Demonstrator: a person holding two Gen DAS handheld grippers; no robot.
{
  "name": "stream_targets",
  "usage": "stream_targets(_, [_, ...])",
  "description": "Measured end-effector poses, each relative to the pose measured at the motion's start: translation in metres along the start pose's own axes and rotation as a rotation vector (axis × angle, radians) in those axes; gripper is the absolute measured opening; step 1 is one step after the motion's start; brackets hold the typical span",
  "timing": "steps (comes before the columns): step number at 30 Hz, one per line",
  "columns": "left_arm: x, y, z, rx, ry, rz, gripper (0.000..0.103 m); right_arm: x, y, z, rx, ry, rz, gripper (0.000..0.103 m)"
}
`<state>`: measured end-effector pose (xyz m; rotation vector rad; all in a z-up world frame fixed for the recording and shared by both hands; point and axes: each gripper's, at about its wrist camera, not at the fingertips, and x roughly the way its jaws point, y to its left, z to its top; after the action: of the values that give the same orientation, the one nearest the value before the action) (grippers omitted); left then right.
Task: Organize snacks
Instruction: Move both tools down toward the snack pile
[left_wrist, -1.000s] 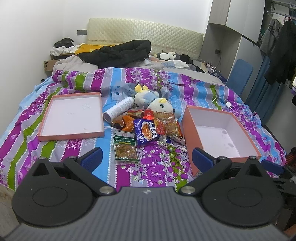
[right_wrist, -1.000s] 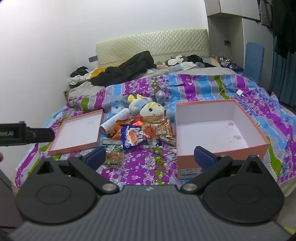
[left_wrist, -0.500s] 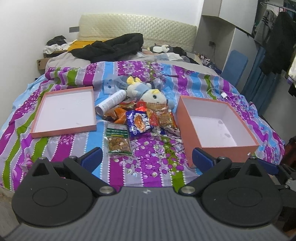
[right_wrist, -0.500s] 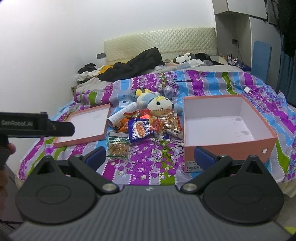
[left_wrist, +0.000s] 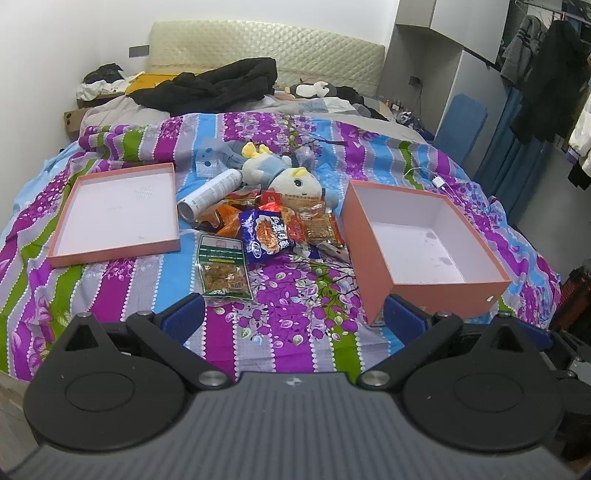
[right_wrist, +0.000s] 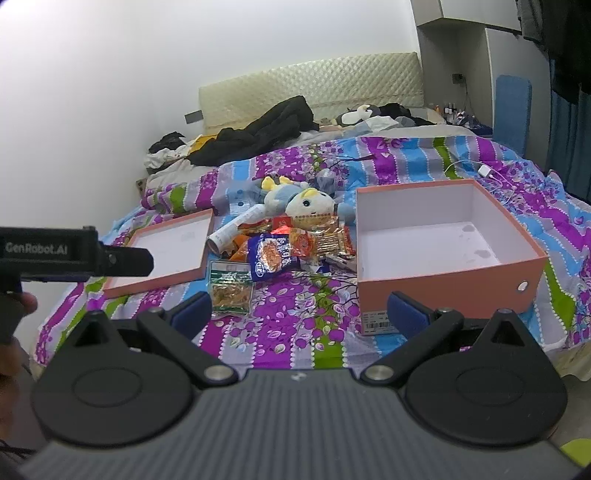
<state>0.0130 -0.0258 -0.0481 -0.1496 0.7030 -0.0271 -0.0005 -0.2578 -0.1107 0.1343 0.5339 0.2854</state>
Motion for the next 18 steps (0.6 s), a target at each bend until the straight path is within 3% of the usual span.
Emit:
stream_targets(13, [0.024, 0.026, -0.005, -0.047, 0.037, 0.024, 0.103, 0.020, 0.004, -0.008, -0.042, 0.007, 0.023, 0.103])
stream_targets(18, [0.050, 0.038, -0.013, -0.044, 0.065, 0.014, 0.103, 0.037, 0.009, -0.011, -0.088, 0.017, 0.011, 0.103])
